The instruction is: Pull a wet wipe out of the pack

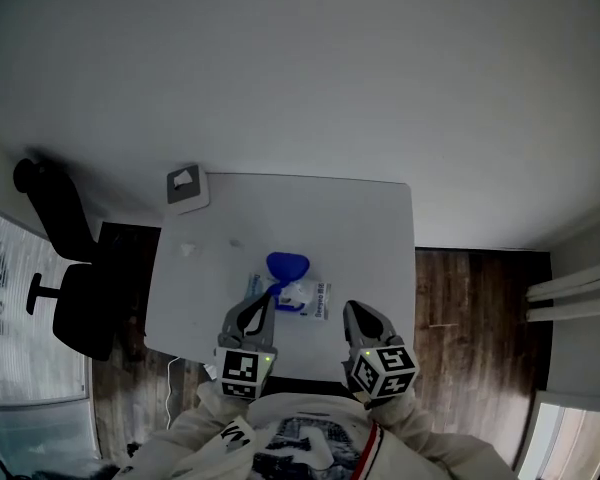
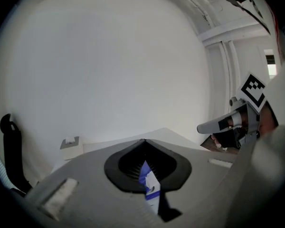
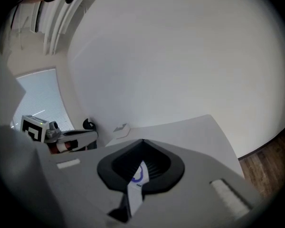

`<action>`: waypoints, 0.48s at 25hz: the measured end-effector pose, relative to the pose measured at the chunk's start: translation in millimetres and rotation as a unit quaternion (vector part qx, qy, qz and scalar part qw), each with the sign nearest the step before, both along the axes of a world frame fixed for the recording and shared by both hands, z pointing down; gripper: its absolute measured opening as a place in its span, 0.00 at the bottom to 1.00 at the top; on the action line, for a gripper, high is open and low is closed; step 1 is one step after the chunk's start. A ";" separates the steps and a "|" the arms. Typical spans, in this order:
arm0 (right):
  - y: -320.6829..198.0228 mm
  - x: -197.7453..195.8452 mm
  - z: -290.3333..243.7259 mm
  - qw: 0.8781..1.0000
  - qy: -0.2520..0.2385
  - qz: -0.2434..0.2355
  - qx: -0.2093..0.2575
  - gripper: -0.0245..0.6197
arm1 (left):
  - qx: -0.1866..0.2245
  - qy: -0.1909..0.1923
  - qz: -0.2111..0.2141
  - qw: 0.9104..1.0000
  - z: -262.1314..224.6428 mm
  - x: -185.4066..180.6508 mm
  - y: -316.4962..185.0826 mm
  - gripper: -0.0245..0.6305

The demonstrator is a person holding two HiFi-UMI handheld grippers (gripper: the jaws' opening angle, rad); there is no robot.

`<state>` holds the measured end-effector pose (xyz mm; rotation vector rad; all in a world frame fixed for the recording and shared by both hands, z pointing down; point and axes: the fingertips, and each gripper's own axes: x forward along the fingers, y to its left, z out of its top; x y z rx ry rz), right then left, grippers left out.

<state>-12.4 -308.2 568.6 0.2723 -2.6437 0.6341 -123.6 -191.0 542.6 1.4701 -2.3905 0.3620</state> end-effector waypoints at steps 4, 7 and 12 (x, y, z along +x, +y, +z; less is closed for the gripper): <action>1.2 3.1 -0.8 1.000 -0.008 -0.015 -0.007 0.05 | -0.004 0.003 -0.022 1.000 -0.2 4.0 9.2 0.04; 0.9 4.0 -1.6 1.000 -0.010 -0.016 -0.010 0.05 | -0.006 0.011 -0.026 1.000 2.7 4.2 13.2 0.04; -2.1 -4.3 2.9 1.000 0.003 -0.015 0.002 0.05 | 0.000 0.016 -0.021 1.000 2.3 -4.7 8.7 0.04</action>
